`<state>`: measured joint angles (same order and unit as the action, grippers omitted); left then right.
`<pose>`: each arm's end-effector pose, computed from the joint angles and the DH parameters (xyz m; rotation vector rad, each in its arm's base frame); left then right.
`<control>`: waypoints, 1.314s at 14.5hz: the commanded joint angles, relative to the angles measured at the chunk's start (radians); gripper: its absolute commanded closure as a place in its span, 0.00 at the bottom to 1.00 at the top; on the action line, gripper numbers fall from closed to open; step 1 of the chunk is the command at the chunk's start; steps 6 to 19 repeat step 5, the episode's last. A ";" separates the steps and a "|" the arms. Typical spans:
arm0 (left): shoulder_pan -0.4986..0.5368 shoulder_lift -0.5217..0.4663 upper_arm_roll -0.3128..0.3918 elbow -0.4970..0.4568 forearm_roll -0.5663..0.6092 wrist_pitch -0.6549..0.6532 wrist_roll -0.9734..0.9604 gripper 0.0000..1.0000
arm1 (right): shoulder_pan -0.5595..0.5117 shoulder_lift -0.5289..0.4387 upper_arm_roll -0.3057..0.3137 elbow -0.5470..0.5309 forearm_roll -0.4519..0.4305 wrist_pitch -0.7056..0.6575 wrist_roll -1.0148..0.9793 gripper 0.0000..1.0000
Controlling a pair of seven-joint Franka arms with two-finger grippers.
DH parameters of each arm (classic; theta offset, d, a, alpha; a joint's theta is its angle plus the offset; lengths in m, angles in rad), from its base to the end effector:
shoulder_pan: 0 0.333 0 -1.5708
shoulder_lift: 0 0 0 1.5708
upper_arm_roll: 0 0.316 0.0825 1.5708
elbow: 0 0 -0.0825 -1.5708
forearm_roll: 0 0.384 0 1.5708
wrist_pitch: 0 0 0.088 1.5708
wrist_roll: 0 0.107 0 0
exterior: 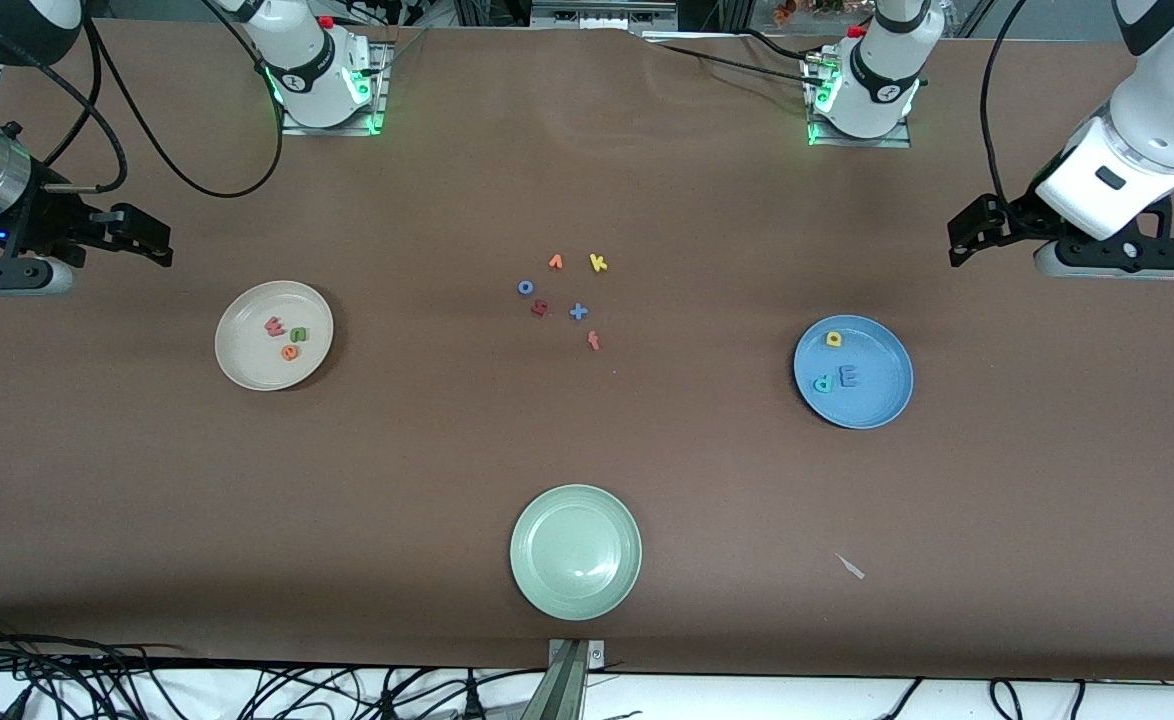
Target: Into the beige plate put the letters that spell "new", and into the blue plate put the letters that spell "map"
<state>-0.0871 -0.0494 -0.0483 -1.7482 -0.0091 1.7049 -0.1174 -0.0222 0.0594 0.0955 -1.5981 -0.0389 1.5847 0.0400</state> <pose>0.5417 -0.0752 0.5790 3.1341 -0.0263 0.0081 0.5696 0.0362 0.5796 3.1019 0.0547 -0.1095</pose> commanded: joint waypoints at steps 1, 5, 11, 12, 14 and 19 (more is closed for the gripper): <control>-0.002 -0.007 -0.002 0.013 0.014 -0.016 -0.011 0.00 | -0.004 -0.010 0.006 -0.010 -0.013 0.003 0.000 0.00; -0.003 -0.006 -0.004 0.015 0.014 -0.016 -0.010 0.00 | -0.004 -0.012 0.006 -0.011 -0.013 0.005 -0.002 0.00; -0.003 -0.006 -0.004 0.015 0.014 -0.016 -0.010 0.00 | -0.004 -0.012 0.006 -0.011 -0.013 0.005 -0.002 0.00; -0.003 -0.006 -0.004 0.015 0.014 -0.016 -0.010 0.00 | -0.004 -0.012 0.006 -0.011 -0.013 0.005 -0.002 0.00; -0.003 -0.006 -0.004 0.015 0.014 -0.016 -0.010 0.00 | -0.004 -0.012 0.006 -0.011 -0.013 0.005 -0.002 0.00; -0.003 -0.006 -0.004 0.015 0.014 -0.016 -0.010 0.00 | -0.004 -0.012 0.006 -0.011 -0.013 0.005 -0.002 0.00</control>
